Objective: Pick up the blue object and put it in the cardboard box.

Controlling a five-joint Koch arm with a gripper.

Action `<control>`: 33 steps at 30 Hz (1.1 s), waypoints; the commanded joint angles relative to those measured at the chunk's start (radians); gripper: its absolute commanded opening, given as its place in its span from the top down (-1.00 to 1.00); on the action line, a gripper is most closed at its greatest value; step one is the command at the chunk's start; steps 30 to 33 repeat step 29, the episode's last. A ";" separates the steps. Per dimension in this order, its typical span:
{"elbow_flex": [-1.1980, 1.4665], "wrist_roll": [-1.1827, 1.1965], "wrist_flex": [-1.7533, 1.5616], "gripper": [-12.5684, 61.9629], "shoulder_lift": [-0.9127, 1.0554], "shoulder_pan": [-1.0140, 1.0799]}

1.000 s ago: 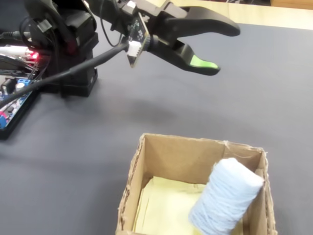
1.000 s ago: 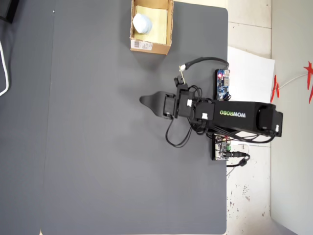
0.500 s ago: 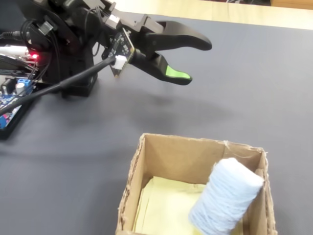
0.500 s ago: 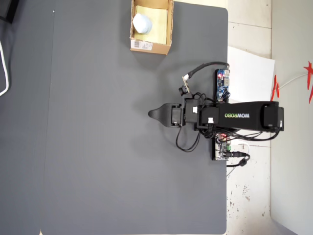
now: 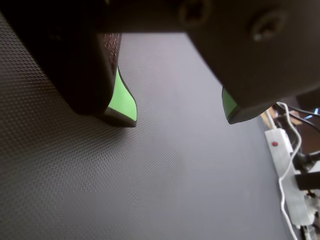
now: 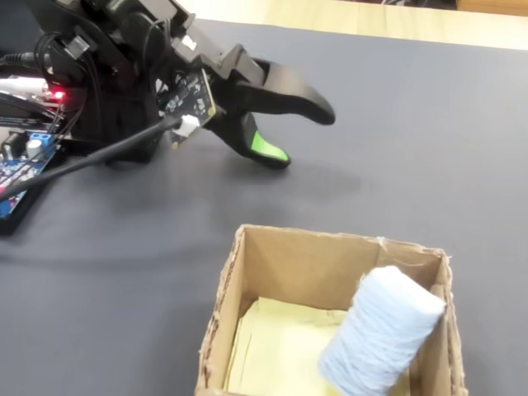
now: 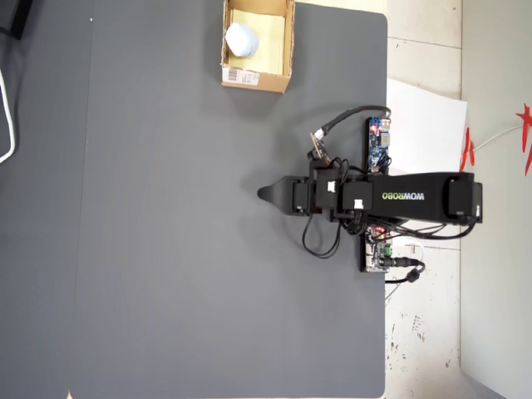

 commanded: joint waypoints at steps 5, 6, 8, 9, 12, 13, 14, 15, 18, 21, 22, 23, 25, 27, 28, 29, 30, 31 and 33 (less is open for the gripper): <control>0.040 -0.014 0.129 -0.25 0.089 -0.002; 0.040 -0.012 0.124 -0.25 0.089 0.000; 0.040 -0.014 0.124 -0.25 0.089 0.000; 0.040 -0.014 0.124 -0.25 0.089 0.000; 0.040 -0.014 0.124 -0.25 0.089 0.000; 0.040 -0.014 0.124 -0.25 0.089 0.000; 0.040 -0.014 0.124 -0.25 0.089 0.000; 0.040 -0.014 0.124 -0.25 0.089 0.000; 0.040 -0.014 0.124 -0.25 0.089 0.000; 0.040 -0.014 0.124 -0.25 0.089 0.000; 0.040 -0.014 0.124 -0.25 0.089 0.000; 0.040 -0.014 0.124 -0.25 0.089 0.000; 0.040 -0.014 0.124 -0.25 0.089 0.000; 0.040 -0.014 0.124 -0.25 0.089 0.000; 0.040 -0.014 0.124 -0.25 0.089 0.000; 0.040 -0.014 0.124 -0.25 0.089 0.000; 0.040 -0.014 0.124 -0.25 0.089 0.000; 0.040 -0.014 0.124 -0.25 0.089 0.000; 0.040 -0.014 0.124 -0.25 0.089 0.000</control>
